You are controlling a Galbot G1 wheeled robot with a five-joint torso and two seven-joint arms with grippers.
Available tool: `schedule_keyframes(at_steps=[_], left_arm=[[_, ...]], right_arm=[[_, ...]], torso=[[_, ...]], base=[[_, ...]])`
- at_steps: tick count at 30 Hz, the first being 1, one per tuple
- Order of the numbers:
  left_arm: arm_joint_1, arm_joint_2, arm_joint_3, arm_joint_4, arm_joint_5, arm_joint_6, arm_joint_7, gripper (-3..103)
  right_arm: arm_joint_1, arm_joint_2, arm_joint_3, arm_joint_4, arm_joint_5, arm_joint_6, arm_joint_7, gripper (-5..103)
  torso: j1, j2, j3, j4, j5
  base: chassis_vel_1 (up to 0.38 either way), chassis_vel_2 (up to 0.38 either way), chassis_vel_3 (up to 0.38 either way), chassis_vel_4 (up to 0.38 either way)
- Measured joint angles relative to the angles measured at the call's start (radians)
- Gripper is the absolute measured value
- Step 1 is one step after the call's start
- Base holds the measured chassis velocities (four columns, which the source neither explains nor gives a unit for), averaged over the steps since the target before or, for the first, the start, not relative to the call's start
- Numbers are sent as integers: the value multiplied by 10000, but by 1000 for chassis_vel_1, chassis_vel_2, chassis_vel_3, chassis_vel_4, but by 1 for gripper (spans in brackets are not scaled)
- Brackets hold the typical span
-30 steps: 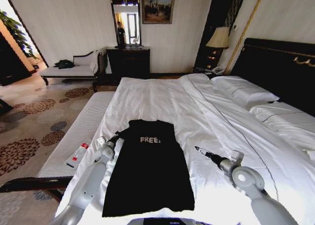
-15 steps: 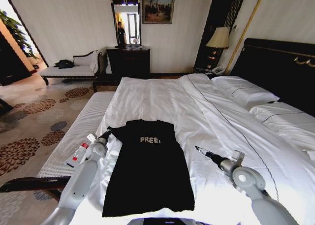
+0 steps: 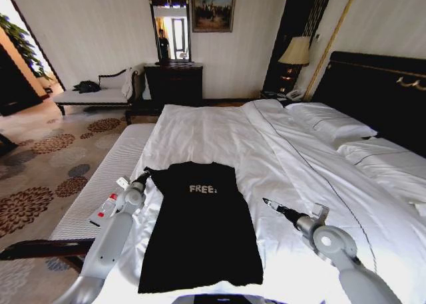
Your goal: Fold the clothes on the bed.
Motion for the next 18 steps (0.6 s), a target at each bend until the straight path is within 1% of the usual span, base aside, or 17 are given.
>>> schedule_keyframes(at_steps=[4, 8, 11, 12, 14, 16, 18], left_arm=[[15, 181, 16, -92, -58, 37, -1, 2], [-44, 201, 215, -178, 59, 50, -23, 2], [-114, 197, 568, -347, 676, 81, -70, 2], [-114, 197, 568, -347, 676, 81, -70, 2], [-95, 152, 975, -798, 1402, 343, -339, 2], [41, 54, 1271, -1321, 1624, 617, -666, 2], [75, 39, 1329, -1413, 1639, 652, -730, 2]], right_arm=[[42, 69, -101, -10, -23, -1, 8, 100], [46, 89, -110, -20, -29, 1, 8, 100], [22, 103, -84, -18, -28, 2, 6, 100], [22, 103, -84, -18, -28, 2, 6, 100], [5, 120, -61, 9, -24, 3, 6, 100], [46, 99, -110, 6, -20, 4, 3, 100], [58, 90, -126, 0, -18, 4, 1, 100]], torso=[[0, 0, 0, 1, 1], [0, 0, 0, 1, -1], [0, 0, 0, -2, 1], [0, 0, 0, -2, 1], [1, -1, 0, -2, 1], [0, -1, 0, -3, 1], [0, 0, 0, -2, 1]], base=[[0, 0, 0, 0], [0, 0, 0, 0], [0, 0, 0, 0], [0, 0, 0, 0], [0, 0, 0, 0], [0, 0, 0, 0], [0, 0, 0, 0]])
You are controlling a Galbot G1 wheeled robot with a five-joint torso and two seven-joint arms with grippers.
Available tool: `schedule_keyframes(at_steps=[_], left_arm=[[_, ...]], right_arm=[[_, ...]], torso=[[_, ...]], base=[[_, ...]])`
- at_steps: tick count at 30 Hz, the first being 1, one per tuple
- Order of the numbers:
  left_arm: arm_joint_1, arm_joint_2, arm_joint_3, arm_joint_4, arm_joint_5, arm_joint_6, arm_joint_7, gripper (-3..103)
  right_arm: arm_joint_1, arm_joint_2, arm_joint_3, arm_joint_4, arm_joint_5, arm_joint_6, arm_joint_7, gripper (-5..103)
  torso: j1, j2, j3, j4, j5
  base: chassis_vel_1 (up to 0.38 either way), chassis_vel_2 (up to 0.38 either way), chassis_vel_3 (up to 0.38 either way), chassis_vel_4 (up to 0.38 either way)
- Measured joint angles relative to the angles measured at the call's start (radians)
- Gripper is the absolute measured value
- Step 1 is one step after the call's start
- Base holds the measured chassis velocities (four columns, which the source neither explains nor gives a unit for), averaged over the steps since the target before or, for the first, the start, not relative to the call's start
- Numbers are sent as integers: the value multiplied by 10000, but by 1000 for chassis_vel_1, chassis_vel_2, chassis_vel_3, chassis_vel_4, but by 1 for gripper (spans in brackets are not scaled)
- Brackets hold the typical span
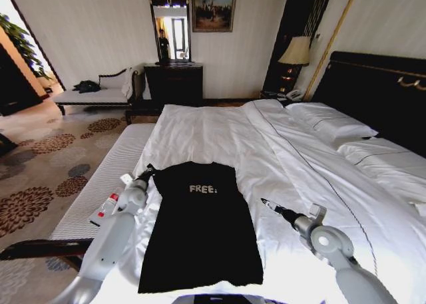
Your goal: Fold the clothes on the bed.
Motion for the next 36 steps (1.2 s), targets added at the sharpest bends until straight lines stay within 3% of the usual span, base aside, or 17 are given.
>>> schedule_keyframes(at_steps=[2, 11, 20, 36], left_arm=[[302, -33, 340, -424, 178, 163, -233, 2], [927, -52, 1169, -657, 1005, 193, -194, 2], [-48, -545, 2186, 89, 1228, 188, -226, 2], [-544, -1138, 2870, 581, 1683, 191, -192, 2]], right_arm=[[69, -53, -52, -24, 31, 1, -6, 100], [57, -204, 71, -117, 151, 25, -130, 100], [17, -208, 119, -143, 192, 34, -155, 100], [73, -217, 99, -249, 202, 50, -185, 100]], torso=[[-1, -1, -1, 1, 1], [-1, -2, 0, 5, -1], [0, -2, 0, 1, 1], [0, -1, 0, 1, -1]], base=[[0, 0, 0, 0], [0, 0, 0, 0], [0, 0, 0, 0], [0, 0, 0, 0]])
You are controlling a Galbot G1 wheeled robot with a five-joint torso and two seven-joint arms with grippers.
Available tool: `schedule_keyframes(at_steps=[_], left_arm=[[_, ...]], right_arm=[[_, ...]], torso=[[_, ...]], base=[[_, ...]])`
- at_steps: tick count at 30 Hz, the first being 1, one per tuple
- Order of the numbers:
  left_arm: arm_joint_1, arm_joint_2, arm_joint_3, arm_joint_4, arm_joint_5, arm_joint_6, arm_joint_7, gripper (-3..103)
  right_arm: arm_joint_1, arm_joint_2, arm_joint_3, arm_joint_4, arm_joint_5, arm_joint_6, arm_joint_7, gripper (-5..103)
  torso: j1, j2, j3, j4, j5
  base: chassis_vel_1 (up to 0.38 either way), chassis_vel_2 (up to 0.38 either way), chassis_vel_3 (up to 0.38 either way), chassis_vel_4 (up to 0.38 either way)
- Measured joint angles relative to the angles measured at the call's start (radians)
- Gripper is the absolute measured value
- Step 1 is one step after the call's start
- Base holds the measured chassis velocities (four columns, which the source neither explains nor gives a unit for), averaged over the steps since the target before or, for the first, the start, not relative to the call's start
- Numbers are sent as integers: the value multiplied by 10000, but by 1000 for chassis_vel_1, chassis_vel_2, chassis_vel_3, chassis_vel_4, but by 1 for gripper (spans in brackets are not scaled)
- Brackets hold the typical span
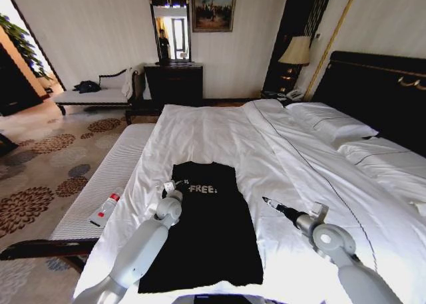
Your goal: Fold the clothes on the bed.
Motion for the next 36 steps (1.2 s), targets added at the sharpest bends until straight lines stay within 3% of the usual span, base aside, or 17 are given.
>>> schedule_keyframes(at_steps=[15, 23, 31, 33, 36], left_arm=[[39, -28, 411, 337, 226, 18, 96, 2], [-62, -440, 506, 551, 340, 19, 123, 2], [94, -194, 591, 495, 319, 147, 149, 0], [145, -73, 607, 416, 256, 242, 151, 5], [264, 181, 742, 262, 354, 305, 207, 21]], right_arm=[[92, -20, -73, 40, 46, 8, 1, 100], [29, -35, -15, 38, 43, 9, -21, 100], [63, -36, 3, 7, 41, 23, -62, 100], [96, -36, -39, -26, 38, 28, -76, 100], [204, -31, -190, -106, 5, 58, -96, 100]], torso=[[0, -1, 0, 1, 1], [0, 0, 0, -1, 1], [0, 0, 0, 1, 0], [0, 0, 0, 1, 1], [0, 2, 0, 0, 0]], base=[[0, 0, 0, 0], [0, 0, 0, 0], [0, 0, 0, 0], [0, 0, 0, 0], [0, 0, 0, 0]])
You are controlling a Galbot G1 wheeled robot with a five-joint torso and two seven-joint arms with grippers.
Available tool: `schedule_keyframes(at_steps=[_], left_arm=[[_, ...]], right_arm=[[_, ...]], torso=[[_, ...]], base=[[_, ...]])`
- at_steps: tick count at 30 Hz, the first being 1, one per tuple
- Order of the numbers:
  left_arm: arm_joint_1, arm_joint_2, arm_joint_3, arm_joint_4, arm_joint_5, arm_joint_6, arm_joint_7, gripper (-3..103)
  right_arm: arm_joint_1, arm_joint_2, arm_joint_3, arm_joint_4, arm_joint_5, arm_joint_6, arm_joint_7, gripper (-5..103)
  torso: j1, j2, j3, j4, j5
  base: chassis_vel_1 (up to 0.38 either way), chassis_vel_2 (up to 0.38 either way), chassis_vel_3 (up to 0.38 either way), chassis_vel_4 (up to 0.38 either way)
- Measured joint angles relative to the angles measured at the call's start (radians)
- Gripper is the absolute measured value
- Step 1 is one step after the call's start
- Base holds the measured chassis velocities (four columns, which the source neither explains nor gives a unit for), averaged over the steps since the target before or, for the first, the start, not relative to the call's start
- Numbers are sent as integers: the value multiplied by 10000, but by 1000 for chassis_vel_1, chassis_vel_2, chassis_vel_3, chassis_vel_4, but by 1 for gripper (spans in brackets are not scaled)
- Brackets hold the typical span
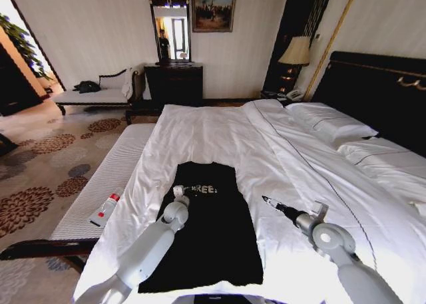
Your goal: Fold the clothes on the bed.
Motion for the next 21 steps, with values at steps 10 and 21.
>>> schedule_keyframes(at_steps=[10, 21], left_arm=[[164, 688, -6, -547, 744, -170, 238, 54], [-23, 995, -921, -726, -319, -372, 103, 92]], right_arm=[[309, -130, -248, -236, -27, 78, -155, 100], [605, -575, -610, -498, -731, 418, -775, 100]], torso=[[0, 0, 0, 1, 0], [0, 0, 0, -2, 0]], base=[[0, 0, 0, 0], [0, 0, 0, 0]])
